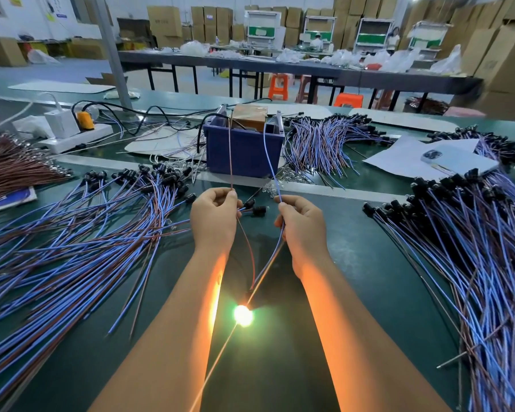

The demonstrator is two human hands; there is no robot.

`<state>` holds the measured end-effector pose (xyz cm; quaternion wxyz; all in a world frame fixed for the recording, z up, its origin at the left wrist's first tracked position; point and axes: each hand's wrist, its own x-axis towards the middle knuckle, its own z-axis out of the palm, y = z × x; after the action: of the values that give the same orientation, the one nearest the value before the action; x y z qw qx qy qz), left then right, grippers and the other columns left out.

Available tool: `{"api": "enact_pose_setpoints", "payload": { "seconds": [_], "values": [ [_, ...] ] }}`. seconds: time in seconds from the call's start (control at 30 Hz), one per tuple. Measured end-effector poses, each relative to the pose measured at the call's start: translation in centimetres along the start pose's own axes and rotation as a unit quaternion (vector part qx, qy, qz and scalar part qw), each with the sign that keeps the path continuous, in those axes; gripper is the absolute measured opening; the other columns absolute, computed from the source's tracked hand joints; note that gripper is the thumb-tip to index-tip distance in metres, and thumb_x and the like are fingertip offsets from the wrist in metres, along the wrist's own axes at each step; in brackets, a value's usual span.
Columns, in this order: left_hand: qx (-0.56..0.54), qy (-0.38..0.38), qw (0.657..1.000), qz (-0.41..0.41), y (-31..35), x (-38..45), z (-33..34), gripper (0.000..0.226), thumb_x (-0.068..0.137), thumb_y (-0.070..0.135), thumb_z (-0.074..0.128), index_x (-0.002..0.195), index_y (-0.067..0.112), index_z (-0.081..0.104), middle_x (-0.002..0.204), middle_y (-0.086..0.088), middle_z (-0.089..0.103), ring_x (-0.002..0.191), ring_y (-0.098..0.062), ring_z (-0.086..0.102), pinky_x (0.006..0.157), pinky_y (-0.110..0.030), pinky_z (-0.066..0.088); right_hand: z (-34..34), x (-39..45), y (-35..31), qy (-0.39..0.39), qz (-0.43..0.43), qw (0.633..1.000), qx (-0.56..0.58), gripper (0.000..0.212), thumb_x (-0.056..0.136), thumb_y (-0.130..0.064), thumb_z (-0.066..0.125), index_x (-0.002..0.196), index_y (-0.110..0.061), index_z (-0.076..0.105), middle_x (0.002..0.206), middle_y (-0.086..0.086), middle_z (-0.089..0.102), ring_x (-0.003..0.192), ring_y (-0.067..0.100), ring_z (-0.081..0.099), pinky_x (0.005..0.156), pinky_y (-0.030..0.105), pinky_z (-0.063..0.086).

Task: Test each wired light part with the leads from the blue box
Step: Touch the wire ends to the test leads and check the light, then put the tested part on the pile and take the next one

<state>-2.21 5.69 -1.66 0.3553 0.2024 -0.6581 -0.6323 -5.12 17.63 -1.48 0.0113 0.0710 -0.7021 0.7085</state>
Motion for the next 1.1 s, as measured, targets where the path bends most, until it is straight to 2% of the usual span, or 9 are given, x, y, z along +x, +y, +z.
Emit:
{"api": "enact_pose_setpoints", "payload": {
  "seconds": [0.2, 0.43, 0.53, 0.67, 0.77, 0.83, 0.9, 1.0, 1.1],
  "values": [
    [0.002, -0.005, 1.0, -0.002, 0.2, -0.2, -0.2, 0.016, 0.095, 0.014, 0.057, 0.082, 0.022, 0.062, 0.071, 0.004, 0.066, 0.053, 0.001, 0.058, 0.06, -0.02, 0.049, 0.0, -0.1, -0.1, -0.005, -0.005, 1.0, 0.003, 0.025, 0.094, -0.009, 0.052, 0.085, -0.028, 0.066, 0.053, -0.008, 0.052, 0.048, -0.003, 0.047, 0.056, 0.017, 0.039],
    [-0.047, -0.147, 0.987, -0.04, 1.0, -1.0, 1.0, 0.019, 0.094, 0.013, 0.057, 0.083, 0.016, 0.071, 0.073, 0.003, 0.068, 0.058, 0.001, 0.058, 0.051, -0.01, 0.042, 0.6, -0.7, -0.4, -0.082, -0.066, 0.994, -0.017, 0.027, 0.091, 0.0, 0.056, 0.084, -0.023, 0.069, 0.05, -0.015, 0.057, 0.05, 0.0, 0.049, 0.056, 0.012, 0.04],
    [-0.058, -0.167, 0.983, -0.052, 0.9, -0.9, 0.8, 0.015, 0.093, 0.015, 0.061, 0.08, 0.013, 0.068, 0.069, -0.001, 0.065, 0.06, -0.009, 0.057, 0.055, -0.018, 0.044, 0.5, -0.7, -0.4, -0.105, -0.073, 0.991, -0.023, 0.021, 0.091, -0.001, 0.057, 0.086, -0.016, 0.071, 0.052, -0.014, 0.058, 0.052, -0.001, 0.051, 0.056, 0.01, 0.041],
    [-0.165, -0.143, 0.97, -0.107, 1.2, -0.5, 0.7, 0.022, 0.096, 0.009, 0.055, 0.074, 0.012, 0.054, 0.049, 0.008, 0.051, 0.041, -0.004, 0.043, 0.041, -0.016, 0.04, 0.5, -0.7, -0.5, -0.129, -0.061, 0.99, 0.013, 0.022, 0.094, 0.001, 0.052, 0.101, -0.009, 0.07, 0.074, -0.001, 0.068, 0.063, 0.003, 0.061, 0.064, 0.016, 0.047],
    [-0.223, -0.119, 0.959, -0.129, 1.3, -0.2, 0.4, 0.023, 0.097, 0.009, 0.053, 0.074, 0.012, 0.051, 0.05, 0.007, 0.051, 0.043, -0.004, 0.046, 0.04, -0.014, 0.038, 0.4, -0.8, -0.4, -0.17, -0.085, 0.982, -0.008, 0.039, 0.087, 0.002, 0.065, 0.119, -0.019, 0.064, 0.083, 0.005, 0.065, 0.072, 0.013, 0.058, 0.069, 0.022, 0.049],
    [-0.209, -0.101, 0.965, -0.124, 1.0, -0.1, 0.2, 0.023, 0.097, 0.01, 0.054, 0.075, 0.012, 0.052, 0.051, 0.008, 0.053, 0.046, -0.005, 0.049, 0.043, -0.015, 0.042, 0.5, -1.0, -0.4, -0.196, -0.097, 0.976, -0.003, 0.047, 0.082, 0.001, 0.072, 0.119, -0.026, 0.064, 0.084, 0.008, 0.063, 0.074, 0.014, 0.056, 0.073, 0.023, 0.051],
    [-0.205, -0.084, 0.967, -0.126, 0.7, 0.0, 0.1, 0.022, 0.097, 0.011, 0.055, 0.075, 0.011, 0.053, 0.052, 0.007, 0.055, 0.048, -0.006, 0.052, 0.047, -0.017, 0.047, 0.4, -1.2, -0.4, -0.207, -0.106, 0.972, 0.023, 0.038, 0.084, -0.002, 0.07, 0.113, -0.028, 0.069, 0.08, -0.001, 0.066, 0.067, 0.007, 0.054, 0.066, 0.018, 0.049],
    [-0.198, -0.078, 0.971, -0.11, 0.6, -0.2, 0.2, 0.018, 0.094, 0.01, 0.061, 0.077, 0.012, 0.056, 0.055, 0.005, 0.061, 0.051, -0.006, 0.057, 0.054, -0.017, 0.051, 0.2, -1.2, -0.4, -0.171, -0.107, 0.976, 0.079, 0.022, 0.096, -0.012, 0.057, 0.101, -0.028, 0.071, 0.072, -0.012, 0.069, 0.058, -0.001, 0.055, 0.056, 0.013, 0.044],
    [-0.141, -0.096, 0.984, -0.044, 0.4, -0.9, 0.2, 0.015, 0.088, 0.007, 0.068, 0.079, 0.013, 0.058, 0.061, 0.005, 0.065, 0.056, -0.006, 0.062, 0.055, -0.018, 0.051, -0.3, -0.8, -0.3, -0.08, -0.064, 0.99, 0.094, 0.025, 0.102, -0.024, 0.047, 0.093, -0.028, 0.07, 0.074, -0.01, 0.065, 0.058, 0.006, 0.051, 0.058, 0.019, 0.042]
  ]
}}
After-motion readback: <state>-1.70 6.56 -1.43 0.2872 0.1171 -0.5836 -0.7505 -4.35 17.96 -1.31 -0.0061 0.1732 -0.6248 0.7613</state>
